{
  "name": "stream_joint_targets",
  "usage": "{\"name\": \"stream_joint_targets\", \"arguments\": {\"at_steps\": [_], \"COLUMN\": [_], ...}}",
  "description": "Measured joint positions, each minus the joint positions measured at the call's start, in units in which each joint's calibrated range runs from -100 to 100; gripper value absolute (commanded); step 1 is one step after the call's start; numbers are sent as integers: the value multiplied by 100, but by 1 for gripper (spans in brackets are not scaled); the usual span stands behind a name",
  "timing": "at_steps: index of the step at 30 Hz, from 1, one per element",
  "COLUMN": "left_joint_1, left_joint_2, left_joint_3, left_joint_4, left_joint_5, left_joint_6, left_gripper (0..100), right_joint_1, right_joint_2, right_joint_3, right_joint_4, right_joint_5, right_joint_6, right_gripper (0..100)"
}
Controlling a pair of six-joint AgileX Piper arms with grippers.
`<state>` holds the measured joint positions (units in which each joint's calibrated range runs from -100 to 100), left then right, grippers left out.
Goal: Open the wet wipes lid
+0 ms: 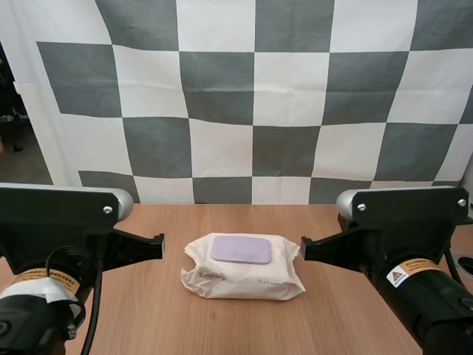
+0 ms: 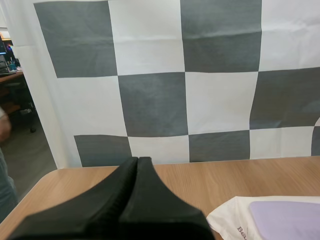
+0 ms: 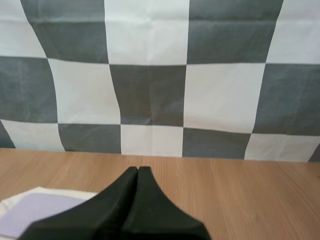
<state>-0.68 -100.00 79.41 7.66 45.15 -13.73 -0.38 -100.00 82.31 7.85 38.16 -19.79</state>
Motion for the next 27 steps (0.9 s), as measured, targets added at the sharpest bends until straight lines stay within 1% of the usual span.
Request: {"name": "stream_joint_targets", "arguments": {"at_steps": [4,8,11,13,15,18,21,24,27], "left_joint_1": [0,8,80,123,137,184,192,255,360], "left_joint_2": [5,0,0,43,229,717,1150,1478,1669], "left_joint_3": [-363,-575,-705,-737,-737,-737,-746,-825,-887], "left_joint_4": [195,163,163,163,163,163,163,114,-94], "left_joint_5": [276,57,252,638,1014,1299,1169,925,909], "left_joint_6": [0,0,0,0,11,185,518,802,1062], "left_gripper": [0,0,0,0,0,0,0,0,0], "right_joint_1": [0,0,-7,-7,-7,-7,-25,-41,-47], "right_joint_2": [0,0,85,209,333,573,815,961,1077], "right_joint_3": [-276,-488,-631,-662,-731,-865,-1008,-1121,-1198], "right_joint_4": [0,0,0,0,0,-16,-16,-5,8], "right_joint_5": [117,236,691,1065,1292,1533,1752,1755,1855], "right_joint_6": [0,0,0,0,-25,-164,-511,-837,-1072], "right_gripper": [0,0,0,0,0,0,0,0,0]}}
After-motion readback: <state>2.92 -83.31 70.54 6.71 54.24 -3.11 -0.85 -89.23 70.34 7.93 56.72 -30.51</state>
